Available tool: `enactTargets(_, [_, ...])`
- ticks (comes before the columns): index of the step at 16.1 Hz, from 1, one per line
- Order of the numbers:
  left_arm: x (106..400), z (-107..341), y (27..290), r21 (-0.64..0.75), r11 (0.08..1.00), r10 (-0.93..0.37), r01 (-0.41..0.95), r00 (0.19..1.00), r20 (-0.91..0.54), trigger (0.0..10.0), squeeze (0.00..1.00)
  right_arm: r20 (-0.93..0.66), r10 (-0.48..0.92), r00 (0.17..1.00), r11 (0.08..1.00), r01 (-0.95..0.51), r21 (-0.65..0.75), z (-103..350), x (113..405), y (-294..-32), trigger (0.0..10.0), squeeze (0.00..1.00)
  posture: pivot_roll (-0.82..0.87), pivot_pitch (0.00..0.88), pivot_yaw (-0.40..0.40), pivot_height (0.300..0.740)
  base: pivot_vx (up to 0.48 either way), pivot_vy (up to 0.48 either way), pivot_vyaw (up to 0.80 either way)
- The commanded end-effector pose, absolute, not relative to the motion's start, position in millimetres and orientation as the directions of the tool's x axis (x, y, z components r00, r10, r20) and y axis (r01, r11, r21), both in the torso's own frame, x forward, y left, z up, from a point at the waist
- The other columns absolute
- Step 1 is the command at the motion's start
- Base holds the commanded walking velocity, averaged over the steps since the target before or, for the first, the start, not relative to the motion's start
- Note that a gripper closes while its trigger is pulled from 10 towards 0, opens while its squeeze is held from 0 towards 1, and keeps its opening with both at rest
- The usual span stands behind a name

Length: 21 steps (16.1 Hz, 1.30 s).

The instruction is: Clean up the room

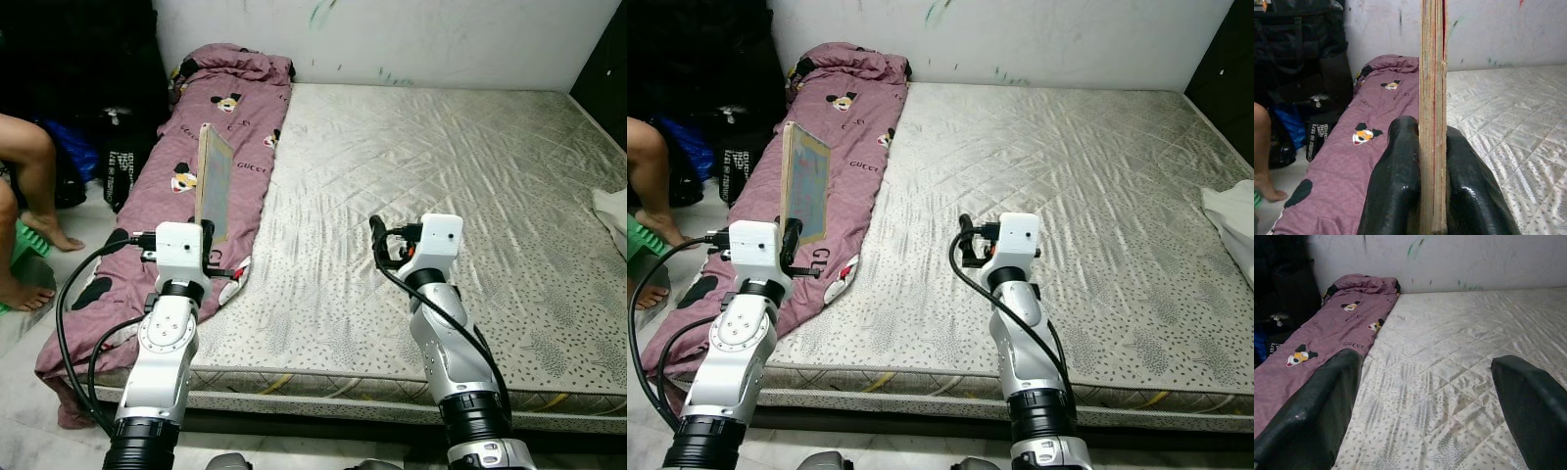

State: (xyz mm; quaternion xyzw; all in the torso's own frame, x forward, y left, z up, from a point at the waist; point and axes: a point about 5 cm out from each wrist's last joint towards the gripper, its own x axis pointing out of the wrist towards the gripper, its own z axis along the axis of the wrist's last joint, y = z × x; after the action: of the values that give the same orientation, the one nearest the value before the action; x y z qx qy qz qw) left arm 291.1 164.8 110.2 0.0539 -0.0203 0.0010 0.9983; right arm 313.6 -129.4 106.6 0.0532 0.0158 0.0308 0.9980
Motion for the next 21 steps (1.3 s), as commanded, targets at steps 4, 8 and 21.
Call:
enactTargets(4, [293.5,122.8,161.5,0.105,0.995,-0.013,0.002,0.995,0.099,10.0,0.00,-0.016,0.076,0.997,0.993,-0.075,0.090,109.7,314.5,-129.2,10.0,0.00,0.02,0.000,-0.006,0.740,0.000,0.000,0.00])
enactTargets(8, [293.6,122.9,161.1,0.108,0.994,-0.013,0.003,0.995,0.099,10.0,0.00,-0.014,0.083,0.996,0.993,-0.082,0.080,109.9,314.7,-128.8,10.0,0.00,0.02,0.000,-0.007,0.740,0.000,0.000,0.00])
enactTargets(21, [294.9,123.4,158.8,0.093,0.996,-0.013,0.004,0.995,0.100,10.0,0.00,-0.015,0.084,0.996,0.995,-0.083,0.059,110.3,316.5,-129.7,10.0,0.00,0.02,0.000,-0.014,0.740,0.000,-0.337,0.35])
